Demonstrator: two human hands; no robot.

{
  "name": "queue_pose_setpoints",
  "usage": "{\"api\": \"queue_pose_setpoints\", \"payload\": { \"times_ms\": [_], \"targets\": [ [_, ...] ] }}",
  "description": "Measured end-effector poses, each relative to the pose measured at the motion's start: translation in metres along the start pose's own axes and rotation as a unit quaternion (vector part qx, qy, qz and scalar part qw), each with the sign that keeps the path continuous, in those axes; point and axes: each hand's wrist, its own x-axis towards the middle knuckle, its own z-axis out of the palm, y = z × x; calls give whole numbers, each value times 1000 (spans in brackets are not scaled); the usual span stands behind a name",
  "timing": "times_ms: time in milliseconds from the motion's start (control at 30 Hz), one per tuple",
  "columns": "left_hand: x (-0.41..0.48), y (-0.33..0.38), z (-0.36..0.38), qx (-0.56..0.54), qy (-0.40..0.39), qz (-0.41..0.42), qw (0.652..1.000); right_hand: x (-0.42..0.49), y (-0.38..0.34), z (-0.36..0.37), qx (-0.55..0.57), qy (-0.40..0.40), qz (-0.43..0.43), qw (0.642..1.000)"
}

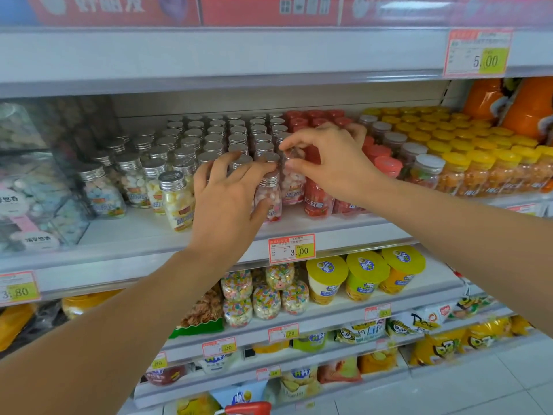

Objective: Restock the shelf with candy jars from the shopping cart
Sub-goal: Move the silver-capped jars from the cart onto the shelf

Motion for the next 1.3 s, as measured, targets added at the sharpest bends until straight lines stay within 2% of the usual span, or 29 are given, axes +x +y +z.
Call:
{"api": "queue_pose_setpoints", "payload": {
  "times_ms": [300,667,833,967,1100,1167,1300],
  "targets": [
    [1,3,5,21,14,-2,1000,7,8,11,-87,-6,27,996],
    [1,3,8,30,23,7,999,8,9,11,-122,25,15,992],
    [-1,2,8,20,20,16,999,5,8,9,-131,14,8,991],
    [-10,2,1,16,40,27,999,-12,3,9,-81,77,-34,993],
    [-30,0,-15,-23,75,24,997,-41,-18,14,-38,97,-88,991],
    [-49,-4,-26,-47,90,11,995,-61,-37,17,31,79,-97,992],
    [-114,-26,-43,-123,65,-33,990,-111,-90,41,176,-29,-105,978]
  ]
}}
